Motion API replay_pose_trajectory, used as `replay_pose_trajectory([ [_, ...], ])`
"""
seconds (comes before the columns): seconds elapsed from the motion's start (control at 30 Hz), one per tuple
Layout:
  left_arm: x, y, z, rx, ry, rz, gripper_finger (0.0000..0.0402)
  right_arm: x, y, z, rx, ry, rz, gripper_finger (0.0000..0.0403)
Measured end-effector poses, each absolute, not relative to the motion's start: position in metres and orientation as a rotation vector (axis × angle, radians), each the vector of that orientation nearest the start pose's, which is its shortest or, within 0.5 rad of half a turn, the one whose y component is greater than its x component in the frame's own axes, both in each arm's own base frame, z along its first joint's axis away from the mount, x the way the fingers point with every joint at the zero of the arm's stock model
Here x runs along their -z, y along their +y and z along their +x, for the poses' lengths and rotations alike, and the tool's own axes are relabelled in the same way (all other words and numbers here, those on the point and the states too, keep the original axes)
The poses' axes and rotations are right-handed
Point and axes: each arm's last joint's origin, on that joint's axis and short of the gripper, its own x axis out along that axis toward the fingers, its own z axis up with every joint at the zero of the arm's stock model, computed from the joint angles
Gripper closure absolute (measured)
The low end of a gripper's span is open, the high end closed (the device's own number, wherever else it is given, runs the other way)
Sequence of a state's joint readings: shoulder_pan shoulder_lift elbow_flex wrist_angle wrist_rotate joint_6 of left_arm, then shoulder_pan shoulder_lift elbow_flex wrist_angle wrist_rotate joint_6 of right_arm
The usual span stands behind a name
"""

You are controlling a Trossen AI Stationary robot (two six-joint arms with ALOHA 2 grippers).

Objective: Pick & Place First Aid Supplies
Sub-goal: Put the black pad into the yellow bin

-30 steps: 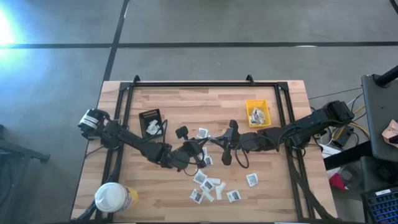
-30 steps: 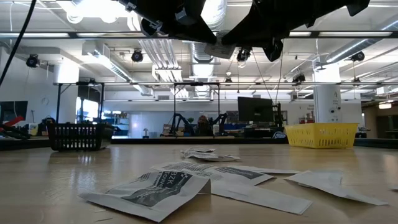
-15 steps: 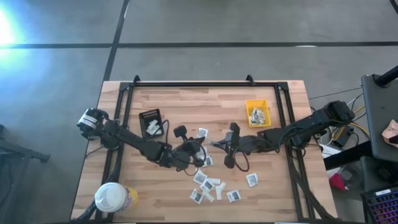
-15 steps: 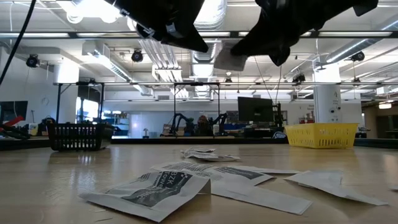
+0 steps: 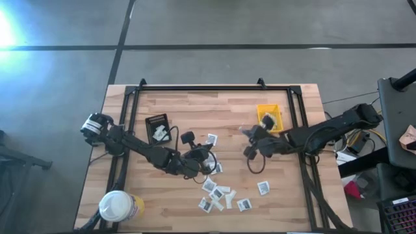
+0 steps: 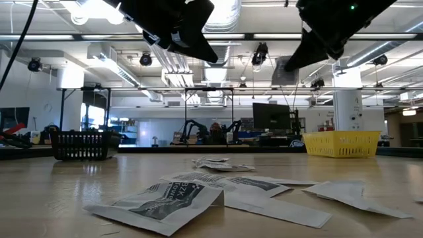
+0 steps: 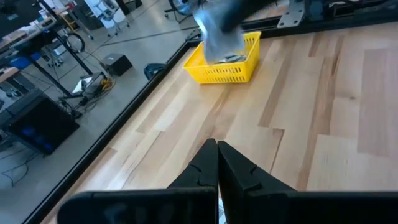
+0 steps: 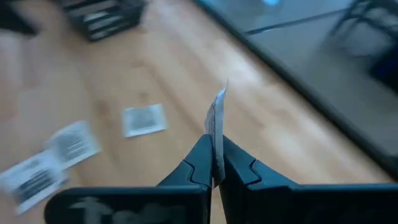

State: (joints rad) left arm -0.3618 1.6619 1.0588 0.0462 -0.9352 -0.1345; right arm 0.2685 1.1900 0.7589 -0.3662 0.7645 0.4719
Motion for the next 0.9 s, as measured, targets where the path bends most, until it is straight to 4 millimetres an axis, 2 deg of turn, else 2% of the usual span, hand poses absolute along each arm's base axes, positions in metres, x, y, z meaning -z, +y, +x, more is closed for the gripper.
replay_pose_trajectory([
  [0.17, -0.231, -0.103, 0.337, -0.557, 0.423, 0.206, 0.0401, -0.249, 0.023, 0.214, 0.746, 0.537, 0.027, 0.0394],
  [0.37, -0.228, -0.104, 0.337, -0.508, 0.455, 0.204, 0.0401, -0.252, -0.008, 0.201, 0.902, 0.578, 0.079, 0.0394],
  [0.63, -0.228, -0.104, 0.336, -0.511, 0.457, 0.192, 0.0401, -0.243, -0.046, 0.189, 0.994, 0.717, 0.235, 0.0394],
  [0.9, -0.227, -0.105, 0.336, -0.494, 0.462, 0.183, 0.0401, -0.234, -0.068, 0.175, 0.994, 0.851, 0.386, 0.0394],
])
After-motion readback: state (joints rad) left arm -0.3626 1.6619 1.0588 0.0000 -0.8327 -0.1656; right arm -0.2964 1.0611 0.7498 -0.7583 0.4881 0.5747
